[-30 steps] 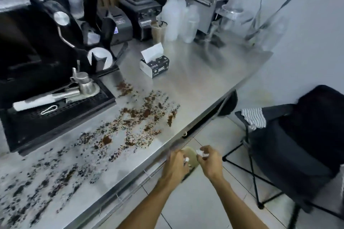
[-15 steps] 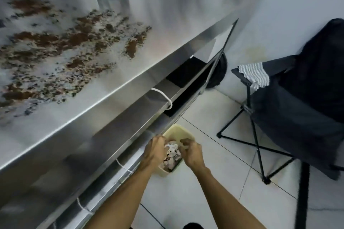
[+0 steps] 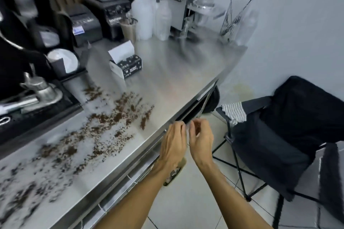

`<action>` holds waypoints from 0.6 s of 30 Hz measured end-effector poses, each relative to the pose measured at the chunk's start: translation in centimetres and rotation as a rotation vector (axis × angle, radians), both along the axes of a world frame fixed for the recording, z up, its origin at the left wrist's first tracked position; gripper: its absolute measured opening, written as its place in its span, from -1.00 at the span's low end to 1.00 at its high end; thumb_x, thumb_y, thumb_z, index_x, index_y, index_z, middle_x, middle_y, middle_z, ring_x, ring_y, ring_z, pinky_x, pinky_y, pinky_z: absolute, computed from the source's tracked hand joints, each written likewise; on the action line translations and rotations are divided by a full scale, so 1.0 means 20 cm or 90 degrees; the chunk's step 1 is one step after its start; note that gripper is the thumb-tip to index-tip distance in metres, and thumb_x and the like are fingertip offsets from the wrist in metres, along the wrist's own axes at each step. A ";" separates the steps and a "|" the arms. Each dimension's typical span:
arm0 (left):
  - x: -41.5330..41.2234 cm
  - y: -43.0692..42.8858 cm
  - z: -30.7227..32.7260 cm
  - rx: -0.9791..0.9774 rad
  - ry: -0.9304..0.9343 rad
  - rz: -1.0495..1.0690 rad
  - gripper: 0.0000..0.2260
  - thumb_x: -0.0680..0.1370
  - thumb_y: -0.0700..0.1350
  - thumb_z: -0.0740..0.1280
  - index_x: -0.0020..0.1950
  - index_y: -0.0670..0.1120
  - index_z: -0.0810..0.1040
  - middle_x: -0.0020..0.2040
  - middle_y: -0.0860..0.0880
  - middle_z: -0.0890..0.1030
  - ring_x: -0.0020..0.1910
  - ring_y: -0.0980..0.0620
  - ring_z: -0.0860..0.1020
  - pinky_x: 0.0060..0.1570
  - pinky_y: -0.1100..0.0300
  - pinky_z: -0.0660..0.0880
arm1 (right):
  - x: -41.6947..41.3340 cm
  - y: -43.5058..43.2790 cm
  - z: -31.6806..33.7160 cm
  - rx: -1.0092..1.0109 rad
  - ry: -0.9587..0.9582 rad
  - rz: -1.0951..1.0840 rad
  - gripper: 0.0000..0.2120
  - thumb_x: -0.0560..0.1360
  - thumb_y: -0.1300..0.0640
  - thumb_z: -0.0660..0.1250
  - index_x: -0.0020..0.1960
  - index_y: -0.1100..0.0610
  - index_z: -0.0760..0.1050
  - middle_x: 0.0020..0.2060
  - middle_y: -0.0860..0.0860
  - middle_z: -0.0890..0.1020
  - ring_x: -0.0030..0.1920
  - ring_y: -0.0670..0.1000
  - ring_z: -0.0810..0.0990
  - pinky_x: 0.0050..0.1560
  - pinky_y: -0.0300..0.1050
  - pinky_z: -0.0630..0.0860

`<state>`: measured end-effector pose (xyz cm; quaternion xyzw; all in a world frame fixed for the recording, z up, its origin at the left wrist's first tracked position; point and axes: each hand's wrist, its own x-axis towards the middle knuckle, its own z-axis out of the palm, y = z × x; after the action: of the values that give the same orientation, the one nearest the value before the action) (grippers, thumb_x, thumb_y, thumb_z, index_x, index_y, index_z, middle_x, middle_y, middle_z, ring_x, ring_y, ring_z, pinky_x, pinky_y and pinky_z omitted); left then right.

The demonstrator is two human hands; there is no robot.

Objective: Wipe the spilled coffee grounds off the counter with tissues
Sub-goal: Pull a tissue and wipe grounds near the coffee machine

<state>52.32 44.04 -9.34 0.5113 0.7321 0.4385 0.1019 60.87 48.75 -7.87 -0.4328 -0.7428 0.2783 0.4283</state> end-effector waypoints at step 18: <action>-1.05 -0.89 1.02 0.313 0.018 0.429 -0.86 0.68 -0.02 0.07 0.07 0.00 0.39 -0.09 0.06 0.48 -0.13 0.07 0.46 -0.11 0.15 0.41 | -1.16 -0.64 1.07 0.290 0.109 0.386 -0.94 0.59 0.23 0.28 0.02 0.21 0.51 -0.15 -0.01 0.52 -0.19 -0.02 0.50 -0.16 -0.12 0.49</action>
<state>31.36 26.22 10.96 0.2579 0.7334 0.6019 -0.1823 37.71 35.99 13.47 -0.0631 -0.8414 0.2553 0.4721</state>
